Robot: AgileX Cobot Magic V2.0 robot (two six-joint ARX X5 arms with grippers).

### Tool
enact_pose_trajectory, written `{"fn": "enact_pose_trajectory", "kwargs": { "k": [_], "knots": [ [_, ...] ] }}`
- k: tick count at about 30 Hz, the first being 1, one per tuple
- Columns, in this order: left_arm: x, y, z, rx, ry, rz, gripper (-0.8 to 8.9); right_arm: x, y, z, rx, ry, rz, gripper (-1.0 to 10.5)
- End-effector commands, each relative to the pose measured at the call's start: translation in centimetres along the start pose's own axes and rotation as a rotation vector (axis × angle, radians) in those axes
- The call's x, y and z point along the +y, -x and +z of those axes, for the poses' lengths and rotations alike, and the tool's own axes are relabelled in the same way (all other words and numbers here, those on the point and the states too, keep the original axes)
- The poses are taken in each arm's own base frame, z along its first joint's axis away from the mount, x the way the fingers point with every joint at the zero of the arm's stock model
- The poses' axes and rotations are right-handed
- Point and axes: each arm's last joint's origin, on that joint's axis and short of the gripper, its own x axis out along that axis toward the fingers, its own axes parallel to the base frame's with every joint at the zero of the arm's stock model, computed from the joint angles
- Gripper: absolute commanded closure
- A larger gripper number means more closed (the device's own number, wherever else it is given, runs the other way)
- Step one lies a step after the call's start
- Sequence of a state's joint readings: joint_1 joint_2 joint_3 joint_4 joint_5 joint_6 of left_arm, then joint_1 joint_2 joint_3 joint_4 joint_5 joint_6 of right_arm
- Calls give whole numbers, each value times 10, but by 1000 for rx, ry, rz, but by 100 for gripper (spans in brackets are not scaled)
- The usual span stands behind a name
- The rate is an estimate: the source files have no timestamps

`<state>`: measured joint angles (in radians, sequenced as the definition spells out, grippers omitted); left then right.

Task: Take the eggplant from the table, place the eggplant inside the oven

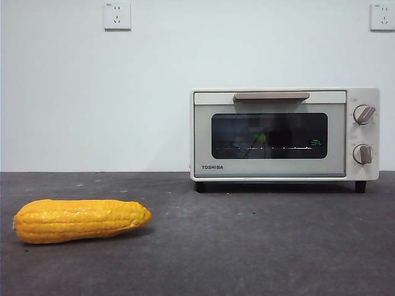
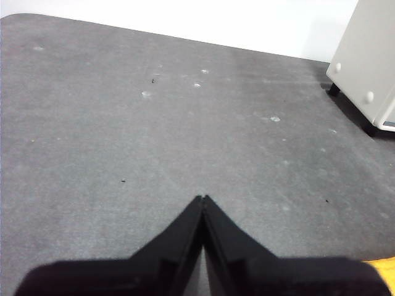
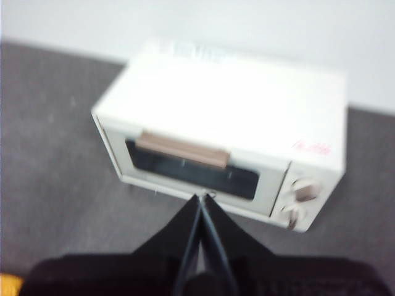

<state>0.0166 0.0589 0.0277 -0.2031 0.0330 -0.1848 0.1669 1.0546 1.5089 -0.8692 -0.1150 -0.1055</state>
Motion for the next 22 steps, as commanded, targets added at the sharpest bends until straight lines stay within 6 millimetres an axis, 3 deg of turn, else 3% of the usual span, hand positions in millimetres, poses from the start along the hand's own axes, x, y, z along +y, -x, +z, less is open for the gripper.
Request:
{"fn": "enact_pose_trajectory", "kwargs": {
  "k": [1,6,14,18,22],
  "knots": [
    [0,-1,-2,1,6,-2,817,-1,34,-3,-85,4,-43,946],
    [0,-1,-2,1,6,-2,817,3,93,-16,-200,-9,-127,946],
    [0,-1,-2,1,6,-3,817,20,154,-52,-253,5,-298,946],
    [0,-1,-2,1,6,-2,817,27,161,-75,-285,6,-315,946],
    [0,-1,-2,1,6,-2,817,28,146,-106,-318,13,-320,946]
  ]
}}
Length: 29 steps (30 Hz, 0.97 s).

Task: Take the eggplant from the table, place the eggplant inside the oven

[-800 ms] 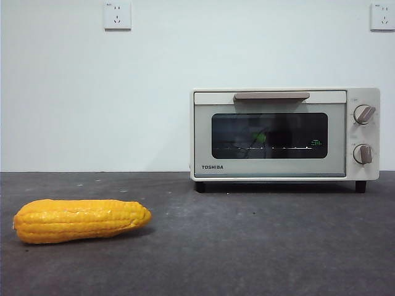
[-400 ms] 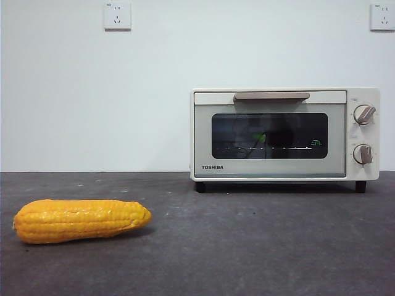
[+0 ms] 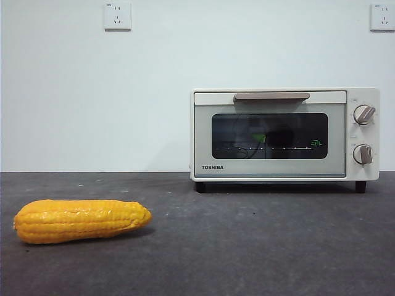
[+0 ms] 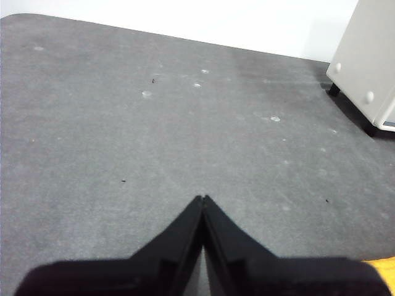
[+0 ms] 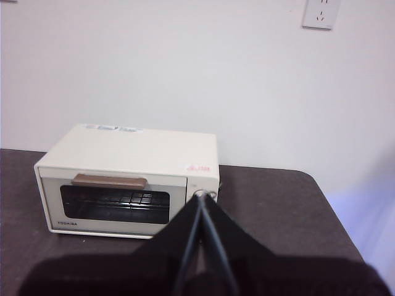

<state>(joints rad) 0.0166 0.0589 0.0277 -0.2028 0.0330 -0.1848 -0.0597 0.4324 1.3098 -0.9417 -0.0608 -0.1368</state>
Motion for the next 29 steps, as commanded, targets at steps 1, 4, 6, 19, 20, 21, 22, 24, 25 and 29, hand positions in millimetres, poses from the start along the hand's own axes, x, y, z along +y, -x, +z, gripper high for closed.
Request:
{"fn": "enact_pose_trajectory", "kwargs": {
  "k": [1,4,6,19,20,21,22,24,25,29],
  "knots": [
    [0,-1,-2,1,6,-2,817,3,-12,-29,-10,6,-4,946],
    [0,-1,-2,1,6,-2,817,6,-29,-60,-37,8,-7,946],
    [0,-1,-2,1,6,-2,817,8,-44,-81,-60,9,-7,946],
    [0,-1,-2,1,6,-2,817,25,-105,-207,-65,-4,28,946],
    [0,-1,-2,1,6,-2,817,26,-106,-213,-57,-5,31,946],
    [0,-1,-2,1,6,-2,817,27,-109,-219,-41,-5,35,946],
    [0,-1,-2,1,6,-2,817,27,-111,-223,-27,-6,36,946],
    [0,-1,-2,1,6,-2,817,28,-113,-230,-5,-7,39,946],
    [0,-1,-2,1,6,-2,817,29,-114,-233,3,-7,40,946],
    [0,-1,-2,3,6,-2,817,30,-117,-241,20,-9,42,946]
  ]
}}
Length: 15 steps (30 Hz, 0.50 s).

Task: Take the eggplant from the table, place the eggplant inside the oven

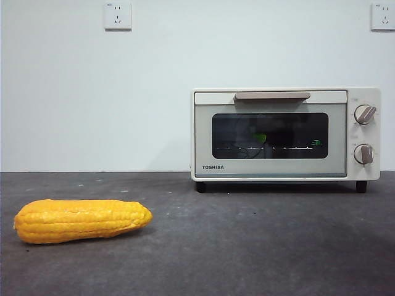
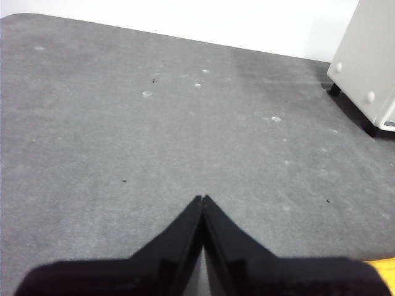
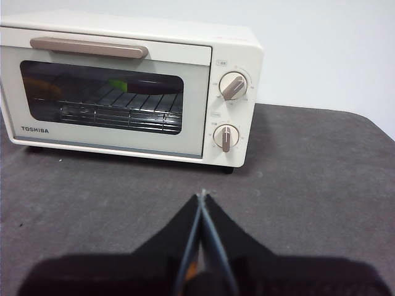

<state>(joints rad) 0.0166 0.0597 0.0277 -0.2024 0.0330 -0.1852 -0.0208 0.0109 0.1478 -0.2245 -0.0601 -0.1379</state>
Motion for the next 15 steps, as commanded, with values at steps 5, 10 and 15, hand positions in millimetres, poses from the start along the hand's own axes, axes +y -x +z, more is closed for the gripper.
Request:
{"fn": "enact_pose_trajectory", "kwargs": {
  "k": [5,10,15],
  "knots": [
    [0,-1,-2,3,6,-2,817,3,-8,-21,25,-28,3,946],
    [0,-1,-2,3,6,-2,817,4,-13,-38,69,-77,-4,946],
    [0,-1,-2,3,6,-2,817,4,-13,-39,83,-78,-18,946]
  ]
}}
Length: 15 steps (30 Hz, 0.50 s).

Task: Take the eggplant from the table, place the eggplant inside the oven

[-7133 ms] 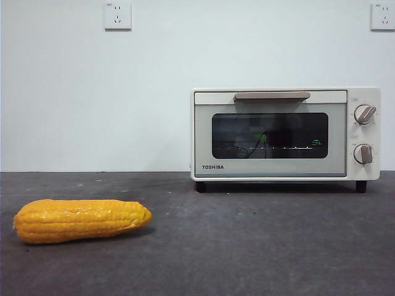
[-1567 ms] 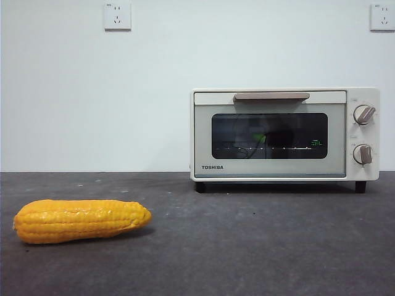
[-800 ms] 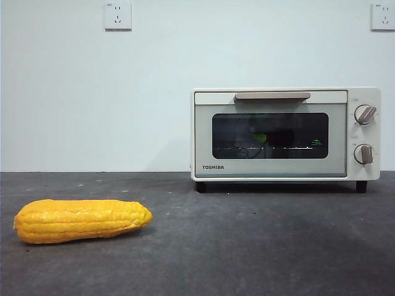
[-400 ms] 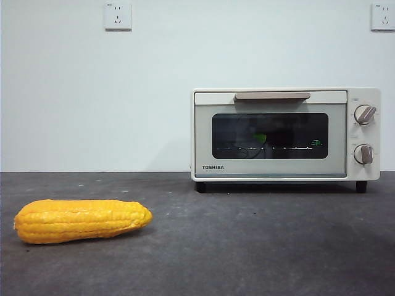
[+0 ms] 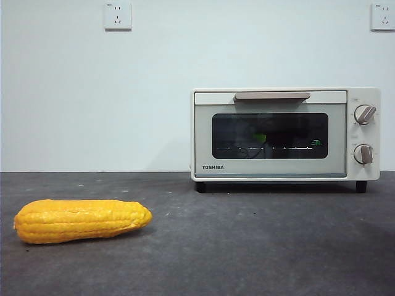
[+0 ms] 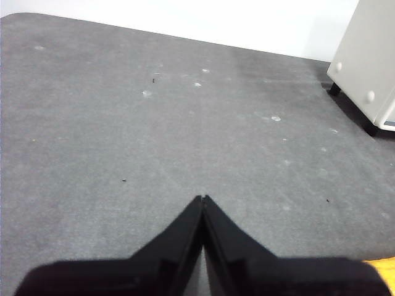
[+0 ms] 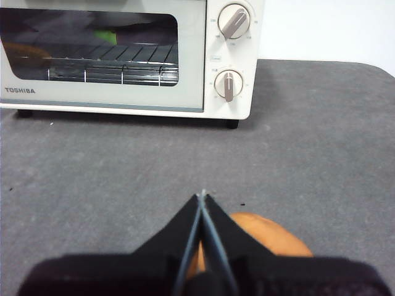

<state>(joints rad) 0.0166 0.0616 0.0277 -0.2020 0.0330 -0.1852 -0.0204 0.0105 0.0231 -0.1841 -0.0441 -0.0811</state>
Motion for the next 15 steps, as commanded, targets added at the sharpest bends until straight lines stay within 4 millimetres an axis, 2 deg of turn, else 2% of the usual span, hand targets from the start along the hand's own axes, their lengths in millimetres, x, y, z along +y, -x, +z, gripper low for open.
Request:
{"fn": "enact_pose_trajectory", "kwargs": {
  "k": [1,15],
  "knots": [
    [0,-1,-2,2,6,-2,817,0,-1,-2,1,-18,-21,946],
    [0,-1,-2,2,6,-2,817,-1,-1,-3,6,-36,-36,946]
  ]
}}
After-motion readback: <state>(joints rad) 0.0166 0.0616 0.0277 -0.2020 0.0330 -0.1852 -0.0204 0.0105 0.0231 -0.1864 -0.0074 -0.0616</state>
